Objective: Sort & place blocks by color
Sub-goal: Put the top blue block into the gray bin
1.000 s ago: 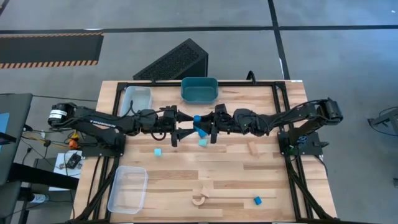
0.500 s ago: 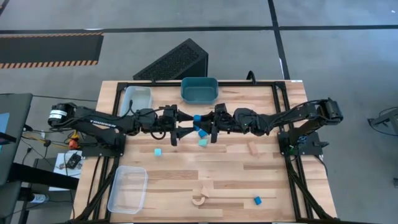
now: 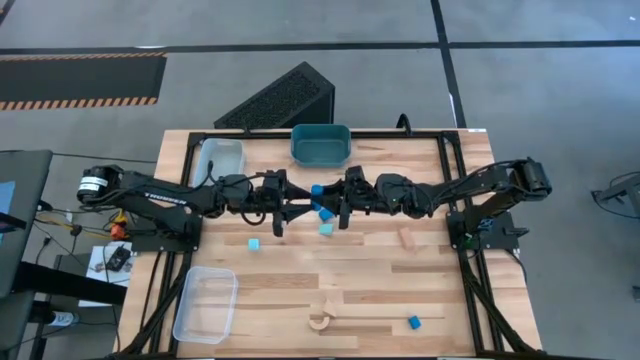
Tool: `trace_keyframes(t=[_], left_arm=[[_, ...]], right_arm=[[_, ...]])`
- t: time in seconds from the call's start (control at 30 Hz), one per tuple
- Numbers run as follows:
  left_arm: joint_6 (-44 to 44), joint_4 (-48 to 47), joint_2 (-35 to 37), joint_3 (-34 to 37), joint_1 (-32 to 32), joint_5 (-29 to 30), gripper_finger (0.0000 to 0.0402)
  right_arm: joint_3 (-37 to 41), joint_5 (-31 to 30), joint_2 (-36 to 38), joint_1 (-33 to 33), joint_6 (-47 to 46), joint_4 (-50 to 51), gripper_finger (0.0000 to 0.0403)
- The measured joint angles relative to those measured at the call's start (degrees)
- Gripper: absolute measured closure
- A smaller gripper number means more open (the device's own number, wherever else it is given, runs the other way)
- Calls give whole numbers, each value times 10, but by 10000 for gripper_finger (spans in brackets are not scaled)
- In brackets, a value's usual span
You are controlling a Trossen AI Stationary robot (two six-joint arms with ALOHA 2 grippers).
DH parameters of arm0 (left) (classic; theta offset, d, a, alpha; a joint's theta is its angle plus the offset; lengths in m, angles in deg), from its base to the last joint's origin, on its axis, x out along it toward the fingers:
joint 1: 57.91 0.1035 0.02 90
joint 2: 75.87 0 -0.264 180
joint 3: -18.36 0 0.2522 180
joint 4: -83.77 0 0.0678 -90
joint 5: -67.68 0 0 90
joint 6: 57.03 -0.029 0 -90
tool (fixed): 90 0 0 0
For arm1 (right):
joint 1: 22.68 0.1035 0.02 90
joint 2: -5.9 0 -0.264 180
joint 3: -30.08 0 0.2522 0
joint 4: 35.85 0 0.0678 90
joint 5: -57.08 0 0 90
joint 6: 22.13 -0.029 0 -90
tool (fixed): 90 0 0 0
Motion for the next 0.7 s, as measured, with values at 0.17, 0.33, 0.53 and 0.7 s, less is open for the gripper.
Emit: trace_keyframes(t=[0.17,0.33,0.53,0.7], left_arm=[[1,0,0,0,6,-12,308],[-2,-1,1,0,16,-30,346],[-5,-2,1,0,19,-9,353],[-24,-2,1,0,19,3,305]], right_arm=[[0,-1,0,0,1,0,263],[0,-1,0,0,0,0,262],[0,-5,0,0,-3,0,264],[0,-5,0,-1,-3,0,261]])
